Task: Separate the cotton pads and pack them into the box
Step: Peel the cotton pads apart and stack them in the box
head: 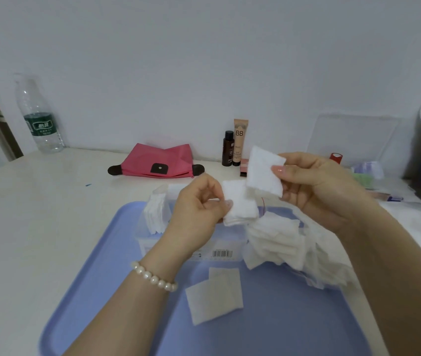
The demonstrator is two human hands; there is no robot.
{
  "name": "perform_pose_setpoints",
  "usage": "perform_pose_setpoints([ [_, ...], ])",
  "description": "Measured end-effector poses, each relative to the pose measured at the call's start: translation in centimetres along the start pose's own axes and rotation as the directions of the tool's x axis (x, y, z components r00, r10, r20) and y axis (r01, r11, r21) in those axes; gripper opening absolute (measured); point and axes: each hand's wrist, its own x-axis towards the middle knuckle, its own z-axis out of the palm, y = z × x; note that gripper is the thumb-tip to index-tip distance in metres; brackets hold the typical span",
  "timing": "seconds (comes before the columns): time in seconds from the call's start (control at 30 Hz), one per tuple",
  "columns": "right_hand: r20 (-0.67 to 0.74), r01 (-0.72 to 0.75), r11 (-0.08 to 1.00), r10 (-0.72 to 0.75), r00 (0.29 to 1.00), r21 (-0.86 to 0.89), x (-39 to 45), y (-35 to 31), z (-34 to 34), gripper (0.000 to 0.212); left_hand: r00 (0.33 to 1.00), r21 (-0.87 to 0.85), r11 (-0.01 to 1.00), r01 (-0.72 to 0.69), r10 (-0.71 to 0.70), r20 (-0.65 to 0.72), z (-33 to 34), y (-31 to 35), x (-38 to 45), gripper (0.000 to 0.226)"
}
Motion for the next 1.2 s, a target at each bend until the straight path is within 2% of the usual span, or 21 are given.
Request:
perform_pose_setpoints([
  [0.07,0.046,-0.051,0.994,0.056,0.997,-0.097,-0.2,0.2,0.6,0.03,0.999,0.017,1.0,-0.013,0.014,-0.039,0.1,-0.1,0.1,0.028],
  [0.13,0.03,-0.056,0.982,0.063,0.998,-0.183,-0.3,0.6,1.3,0.023,0.998,0.015,1.0,0.006,-0.005,-0.061,0.1,-0.1,0.2,0.034],
  [0.3,-0.121,0.033,0.93,-0.082,0.989,-0.365,0.0,1.6,1.8,0.02,0.995,-0.011,0.999,0.052,-0.053,-0.082,0.1,0.1,0.1,0.036],
  [0.4,-0.133,0.093,0.904,-0.162,0.978,-0.417,0.0,1.9,2.2,0.022,0.995,-0.095,0.992,0.082,-0.088,-0.056,0.2,0.3,0.1,0.031],
  [0.47,-0.132,0.115,0.889,-0.191,0.973,-0.443,0.0,2.1,2.4,0.022,0.997,-0.155,0.985,0.075,-0.079,-0.016,0.3,0.6,0.0,0.004],
  [0.53,-0.127,0.126,0.877,-0.206,0.97,-0.464,0.0,2.4,2.5,0.022,0.995,-0.141,0.987,0.08,-0.088,-0.055,0.3,0.5,0.0,0.021],
  [0.67,-0.117,0.146,0.853,-0.234,0.965,-0.501,0.1,2.8,2.6,0.023,0.985,-0.099,0.988,0.116,-0.127,-0.119,0.2,0.3,0.3,0.009],
  [0.8,-0.101,0.185,0.844,-0.27,0.957,-0.504,-0.2,2.5,2.9,0.018,0.978,-0.096,0.987,0.127,-0.14,-0.152,-0.8,0.5,0.6,0.015],
  [0.87,-0.006,0.167,0.822,-0.203,0.979,-0.545,-0.8,2.0,3.3,0.021,0.976,-0.128,0.984,0.12,-0.141,-0.164,-1.6,0.7,0.8,0.019],
  [0.93,0.198,0.115,0.743,0.024,0.98,-0.659,-1.6,1.7,3.8,0.017,0.975,-0.117,0.987,0.113,-0.132,-0.177,-2.1,0.6,1.0,0.023],
  [1.0,0.361,0.128,0.617,0.269,0.893,-0.776,-2.4,2.4,4.7,0.006,0.973,-0.093,0.99,0.105,-0.122,-0.197,-2.3,0.4,1.0,0.03],
  [1.07,0.408,0.203,0.475,0.379,0.831,-0.856,-2.7,3.9,5.5,0.008,0.973,-0.083,0.99,0.116,-0.13,-0.191,-2.2,0.3,0.9,0.034],
  [1.13,0.393,0.268,0.326,0.416,0.82,-0.906,-2.7,5.2,6.1,0.017,0.977,-0.065,0.99,0.125,-0.134,-0.164,-2.1,0.1,0.8,0.035],
  [1.2,0.362,0.281,0.24,0.432,0.826,-0.929,-2.7,6.0,6.4,0.028,0.983,-0.055,0.992,0.114,-0.121,-0.14,-2.0,0.0,0.9,0.034],
])
